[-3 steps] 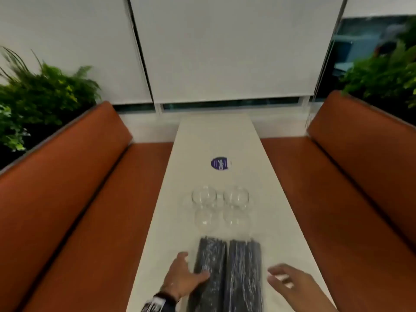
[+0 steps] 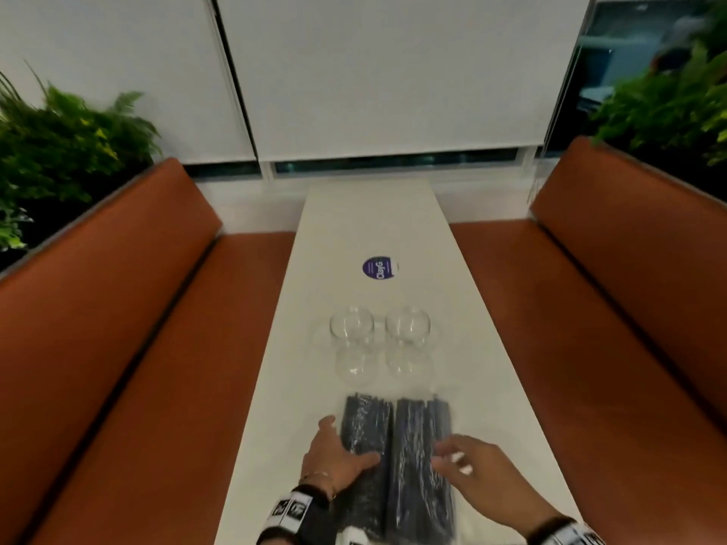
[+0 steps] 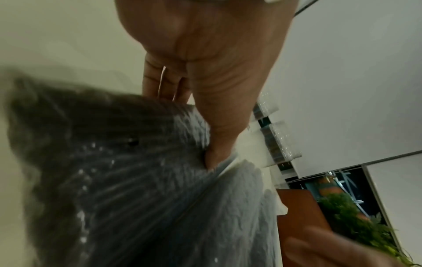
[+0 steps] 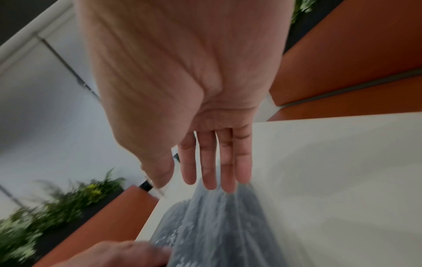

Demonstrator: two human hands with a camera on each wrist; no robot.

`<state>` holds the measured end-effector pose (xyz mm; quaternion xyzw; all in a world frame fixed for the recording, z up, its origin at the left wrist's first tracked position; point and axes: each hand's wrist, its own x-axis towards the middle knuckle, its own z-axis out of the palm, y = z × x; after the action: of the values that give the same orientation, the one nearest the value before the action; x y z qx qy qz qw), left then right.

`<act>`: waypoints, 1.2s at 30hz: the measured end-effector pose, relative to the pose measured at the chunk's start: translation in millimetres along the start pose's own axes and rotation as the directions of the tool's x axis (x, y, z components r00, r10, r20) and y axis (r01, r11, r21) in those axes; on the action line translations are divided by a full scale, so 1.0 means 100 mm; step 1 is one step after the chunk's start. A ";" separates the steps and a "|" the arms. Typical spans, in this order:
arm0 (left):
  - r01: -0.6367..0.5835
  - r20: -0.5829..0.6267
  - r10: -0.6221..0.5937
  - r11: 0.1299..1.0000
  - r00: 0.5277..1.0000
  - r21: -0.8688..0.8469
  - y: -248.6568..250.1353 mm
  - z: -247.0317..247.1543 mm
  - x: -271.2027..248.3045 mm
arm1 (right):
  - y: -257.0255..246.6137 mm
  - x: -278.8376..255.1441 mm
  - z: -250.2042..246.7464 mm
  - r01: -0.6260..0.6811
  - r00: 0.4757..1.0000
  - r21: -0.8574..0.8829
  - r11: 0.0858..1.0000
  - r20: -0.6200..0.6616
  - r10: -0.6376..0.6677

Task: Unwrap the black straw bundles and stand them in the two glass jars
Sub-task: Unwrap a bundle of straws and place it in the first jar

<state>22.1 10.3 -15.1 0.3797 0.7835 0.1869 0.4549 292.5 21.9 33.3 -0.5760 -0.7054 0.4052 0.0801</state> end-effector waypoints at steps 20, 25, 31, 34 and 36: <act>-0.228 -0.029 0.232 0.912 0.972 -0.342 -0.15 -0.38 -0.57 | -1.44 0.39 0.05 0.150 0.985 0.576 0.804 -0.015 -0.173; -0.343 -0.110 0.328 0.834 0.938 -0.431 -0.13 -0.41 -0.58 | -1.56 0.33 0.05 0.322 0.939 0.594 0.737 -0.102 -0.328; -0.536 -0.362 0.407 0.735 0.838 -0.414 0.06 -0.34 -0.62 | -1.43 0.21 0.32 0.280 0.943 0.734 0.619 -0.091 -0.320; -0.564 -0.358 0.445 0.727 0.821 -0.392 0.11 -0.26 -0.59 | -1.37 0.21 0.40 0.297 0.920 0.751 0.590 -0.060 -0.388; -0.544 -0.316 0.449 0.755 0.836 -0.365 0.06 -0.22 -0.58 | -1.30 0.24 0.46 0.279 0.915 0.747 0.604 -0.016 -0.403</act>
<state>23.4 -29.0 33.5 0.4399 0.6336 0.5125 0.3773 160.7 19.8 80.6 -0.3158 -0.5828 0.6740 0.3261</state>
